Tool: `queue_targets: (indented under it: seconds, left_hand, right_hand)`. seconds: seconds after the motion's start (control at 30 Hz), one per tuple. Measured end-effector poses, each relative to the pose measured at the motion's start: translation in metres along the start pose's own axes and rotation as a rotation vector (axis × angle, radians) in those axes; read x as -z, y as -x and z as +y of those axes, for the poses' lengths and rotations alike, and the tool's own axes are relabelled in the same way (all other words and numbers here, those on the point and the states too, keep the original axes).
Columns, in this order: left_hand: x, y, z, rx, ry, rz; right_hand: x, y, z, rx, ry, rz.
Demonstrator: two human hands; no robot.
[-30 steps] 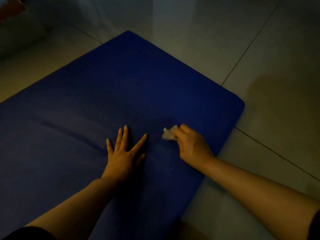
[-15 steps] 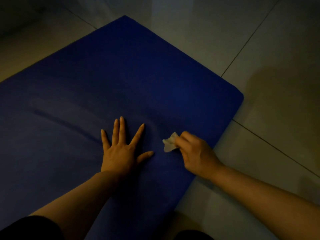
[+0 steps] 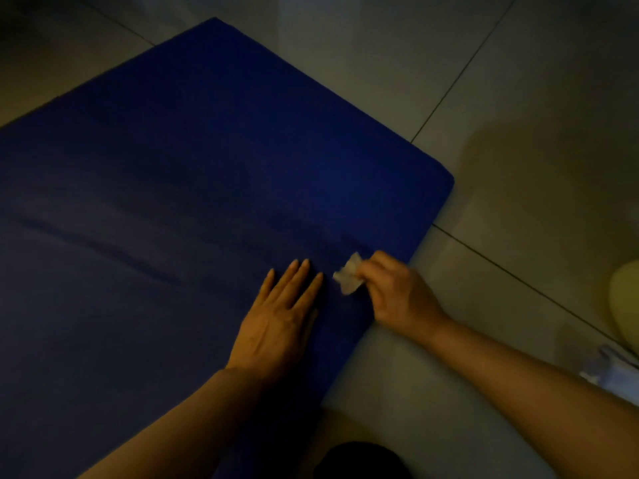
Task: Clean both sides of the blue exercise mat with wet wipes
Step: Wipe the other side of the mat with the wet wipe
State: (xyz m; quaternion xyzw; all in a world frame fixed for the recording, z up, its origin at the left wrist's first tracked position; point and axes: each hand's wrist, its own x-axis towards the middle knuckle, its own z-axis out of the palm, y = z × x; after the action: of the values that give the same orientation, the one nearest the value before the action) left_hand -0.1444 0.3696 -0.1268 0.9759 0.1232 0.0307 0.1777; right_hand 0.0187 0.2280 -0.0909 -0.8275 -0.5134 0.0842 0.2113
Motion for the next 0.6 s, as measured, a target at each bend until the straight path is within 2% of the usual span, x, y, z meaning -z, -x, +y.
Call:
queue_targets:
  seconds: [0.17, 0.27, 0.37, 0.47, 0.6]
  left_hand:
    - [-0.003, 0.002, -0.005, -0.048, -0.059, -0.011]
    - [-0.007, 0.002, -0.004, -0.076, -0.123, -0.002]
    - [-0.006, 0.001, -0.003, -0.073, -0.123, 0.009]
    - [-0.001, -0.001, 0.002, -0.041, -0.125, -0.003]
    - [0.005, -0.013, 0.007, -0.026, -0.092, 0.016]
  right_hand:
    - [0.003, -0.018, 0.018, -0.228, 0.061, 0.174]
    - [-0.013, 0.010, -0.011, -0.147, -0.028, 0.173]
    - [-0.018, 0.035, -0.030, -0.068, -0.176, 0.051]
    - [-0.004, 0.023, -0.008, -0.034, -0.126, 0.033]
    - [0.018, -0.010, 0.050, -0.345, 0.026, 0.211]
